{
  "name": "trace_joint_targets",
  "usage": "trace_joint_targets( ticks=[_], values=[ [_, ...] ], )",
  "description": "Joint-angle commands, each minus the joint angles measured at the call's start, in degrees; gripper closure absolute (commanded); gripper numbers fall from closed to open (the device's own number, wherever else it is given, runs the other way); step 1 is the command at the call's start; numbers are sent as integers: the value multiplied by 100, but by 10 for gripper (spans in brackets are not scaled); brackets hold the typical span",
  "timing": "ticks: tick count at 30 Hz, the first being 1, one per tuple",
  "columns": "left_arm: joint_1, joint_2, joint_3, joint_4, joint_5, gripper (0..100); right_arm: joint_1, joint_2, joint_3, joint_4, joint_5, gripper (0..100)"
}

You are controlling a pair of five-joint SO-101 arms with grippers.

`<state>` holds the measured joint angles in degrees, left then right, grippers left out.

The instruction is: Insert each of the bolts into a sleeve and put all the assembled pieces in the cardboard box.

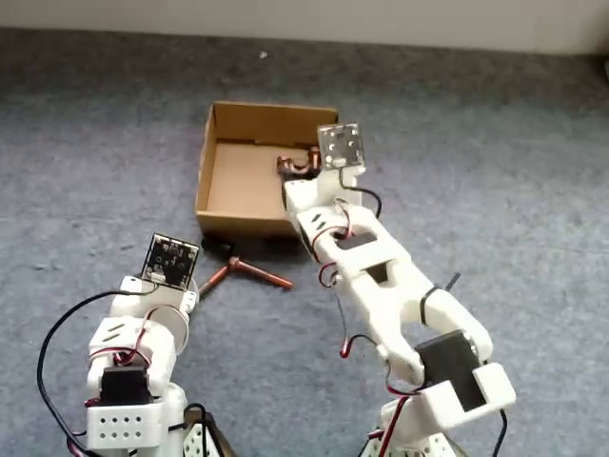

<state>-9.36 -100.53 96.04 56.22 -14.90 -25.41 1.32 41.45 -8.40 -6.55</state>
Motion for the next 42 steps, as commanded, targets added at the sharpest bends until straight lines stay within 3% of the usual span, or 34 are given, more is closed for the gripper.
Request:
trace_joint_targets(
  ticks=[1, 5, 11, 14, 20, 24, 29, 34, 39, 42],
  values=[
    [-84, -57, 127, 9, -62, 846, 180, -57, -435, -145, 35, 964],
    [-84, -57, 127, 9, -62, 846, 180, -66, -400, -127, 44, 851],
    [-84, -57, 127, 9, -62, 846, 145, -787, -259, 57, 44, 836],
    [-84, -57, 127, 9, -62, 846, 136, -1657, -75, 1059, 44, 836],
    [-233, -57, 127, -18, -62, 846, -31, -3371, -66, 4312, 53, 836],
    [-224, -57, 127, -18, -62, 846, -655, -3758, -13, 5297, 26, 836],
    [-224, -57, 127, -9, -62, 846, -1253, -3319, 470, 5262, -299, 832],
    [-224, -57, 127, 0, -62, 846, -1376, -2325, 303, 4910, -756, 831],
    [-224, -57, 127, 0, -62, 846, -1376, -1499, -154, 4655, -703, 831],
    [-224, -57, 127, 0, -62, 846, -1376, -1297, -338, 4637, -123, 831]
  ],
)
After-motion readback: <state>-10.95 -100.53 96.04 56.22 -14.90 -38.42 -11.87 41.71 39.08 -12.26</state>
